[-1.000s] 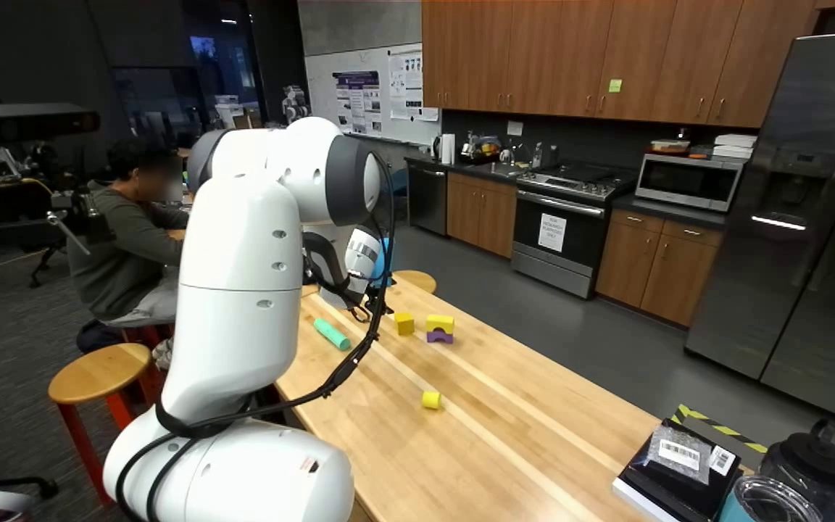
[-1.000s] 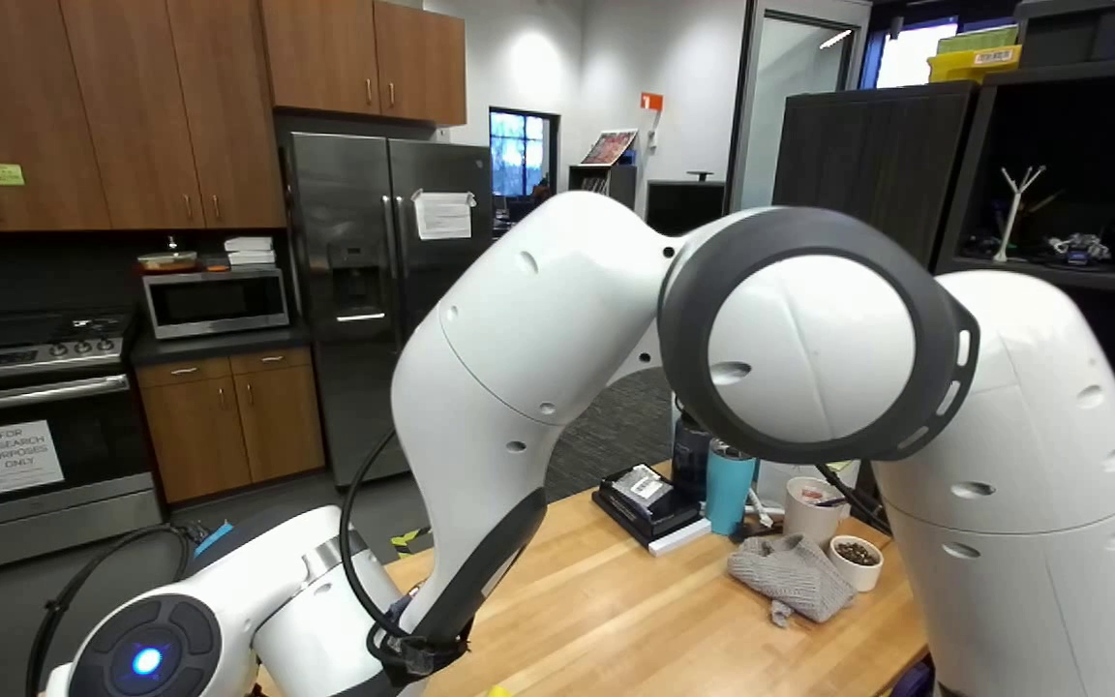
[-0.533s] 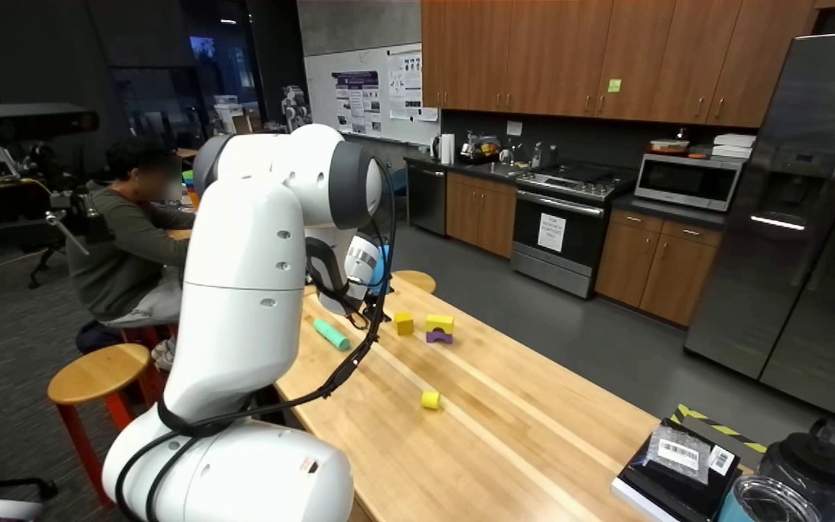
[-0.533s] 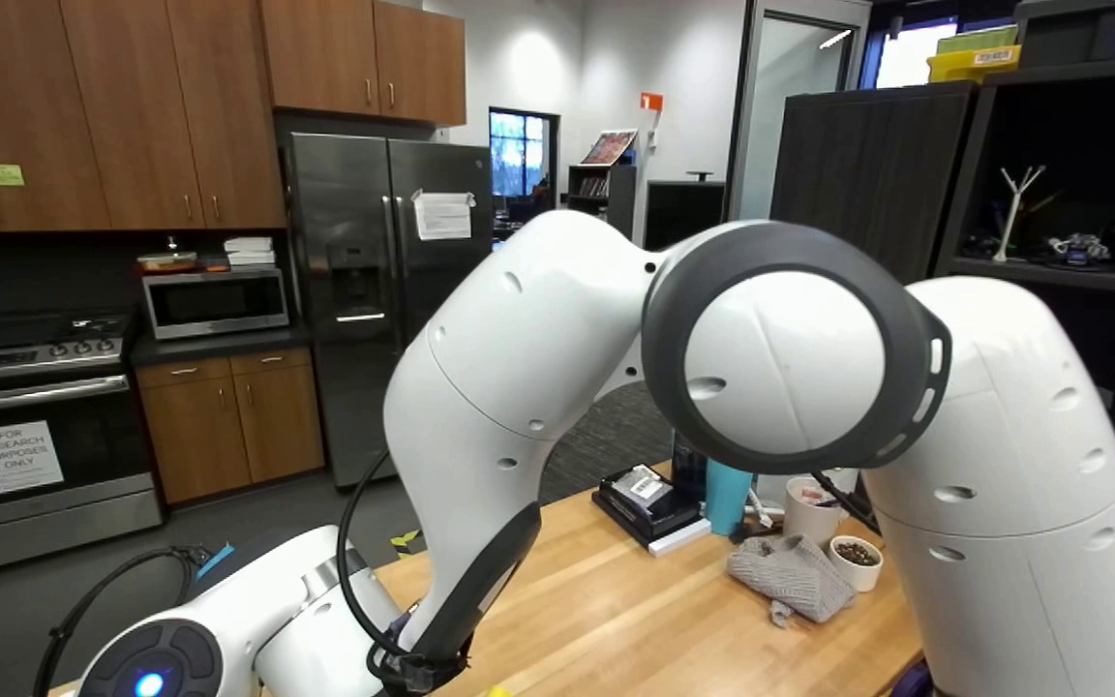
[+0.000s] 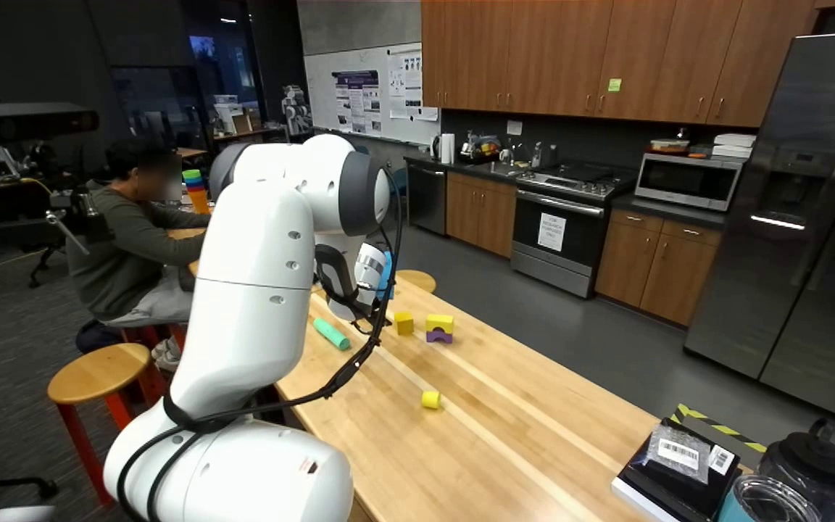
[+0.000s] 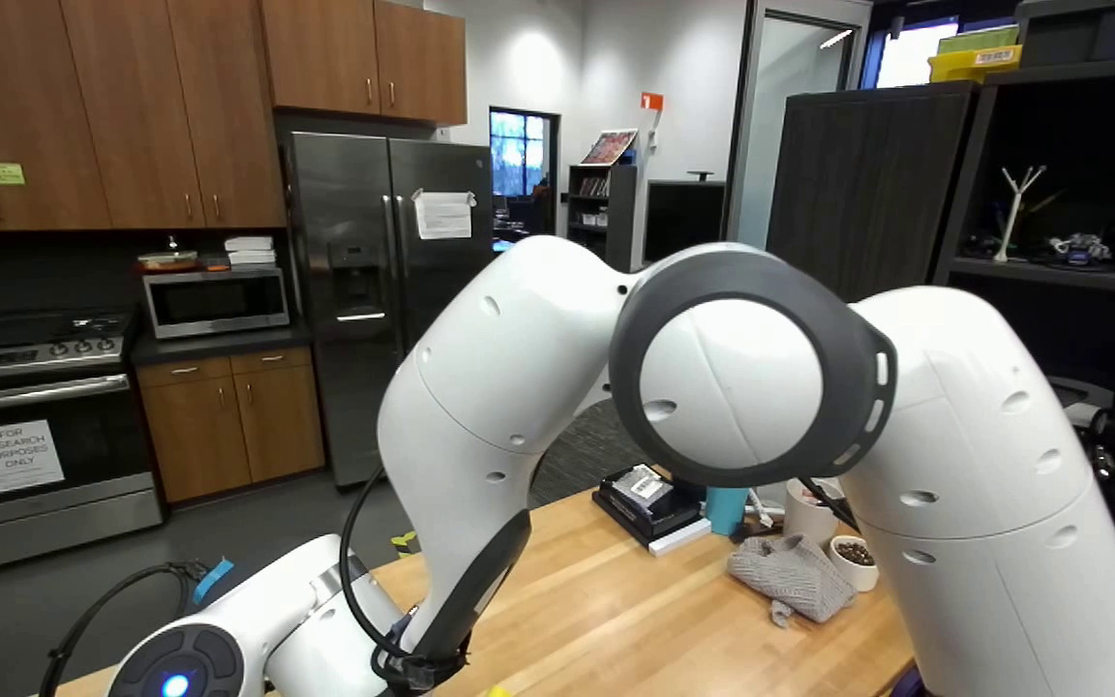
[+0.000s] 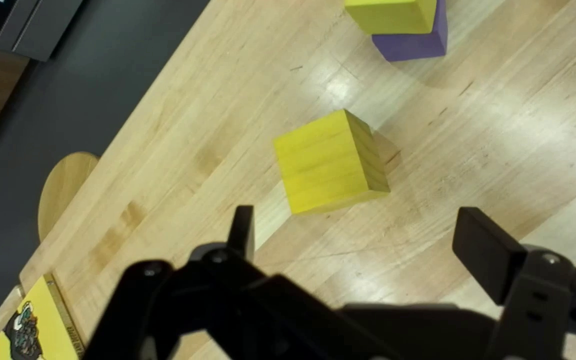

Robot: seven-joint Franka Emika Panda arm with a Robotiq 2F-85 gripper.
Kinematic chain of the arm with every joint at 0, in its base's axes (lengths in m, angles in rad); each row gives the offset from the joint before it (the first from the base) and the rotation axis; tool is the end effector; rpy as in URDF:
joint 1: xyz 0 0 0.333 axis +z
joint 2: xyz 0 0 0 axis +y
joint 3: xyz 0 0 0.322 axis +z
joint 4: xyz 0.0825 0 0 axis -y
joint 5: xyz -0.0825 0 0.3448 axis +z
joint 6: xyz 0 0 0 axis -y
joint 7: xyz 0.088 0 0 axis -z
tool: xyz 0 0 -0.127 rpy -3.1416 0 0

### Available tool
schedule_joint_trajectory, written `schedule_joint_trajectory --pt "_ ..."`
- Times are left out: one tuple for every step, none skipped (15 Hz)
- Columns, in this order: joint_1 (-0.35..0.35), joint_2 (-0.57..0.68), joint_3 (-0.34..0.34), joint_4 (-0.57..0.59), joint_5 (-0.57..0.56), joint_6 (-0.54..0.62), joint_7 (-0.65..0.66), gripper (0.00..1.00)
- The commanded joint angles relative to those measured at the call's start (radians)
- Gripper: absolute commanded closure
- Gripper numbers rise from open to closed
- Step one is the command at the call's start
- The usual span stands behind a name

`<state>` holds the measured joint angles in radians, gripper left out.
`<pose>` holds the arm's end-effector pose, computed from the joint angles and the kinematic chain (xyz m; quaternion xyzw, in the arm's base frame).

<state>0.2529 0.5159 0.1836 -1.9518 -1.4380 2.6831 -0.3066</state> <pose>0.5451 0.2724 0.2437 0.5205 0.7837 0.1254 0.3150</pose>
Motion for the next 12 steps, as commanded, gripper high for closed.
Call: schedule_joint_trajectory --pt "-0.025 0.032 -0.012 0.039 -0.066 0.072 -0.018 0.0" --pt "-0.031 0.04 -0.016 0.047 -0.083 0.093 -0.024 0.0" --pt "-0.034 0.047 -0.022 0.052 -0.099 0.113 -0.024 0.0" --pt "-0.041 0.055 -0.025 0.06 -0.11 0.129 -0.031 0.0" --pt "-0.047 0.061 -0.028 0.065 -0.116 0.143 -0.04 0.0" --pt "-0.053 0.067 -0.03 0.071 -0.119 0.155 -0.05 0.0" --pt "-0.058 0.074 -0.033 0.075 -0.122 0.161 -0.061 0.0" --pt "-0.065 0.081 -0.033 0.08 -0.118 0.17 -0.076 0.0" --pt "-0.072 0.087 -0.032 0.085 -0.109 0.175 -0.096 0.0" --pt "-0.075 0.091 -0.033 0.089 -0.105 0.18 -0.11 0.0" --pt "-0.078 0.098 -0.033 0.094 -0.106 0.185 -0.124 0.0" --pt "-0.082 0.104 -0.032 0.101 -0.104 0.197 -0.14 0.0"
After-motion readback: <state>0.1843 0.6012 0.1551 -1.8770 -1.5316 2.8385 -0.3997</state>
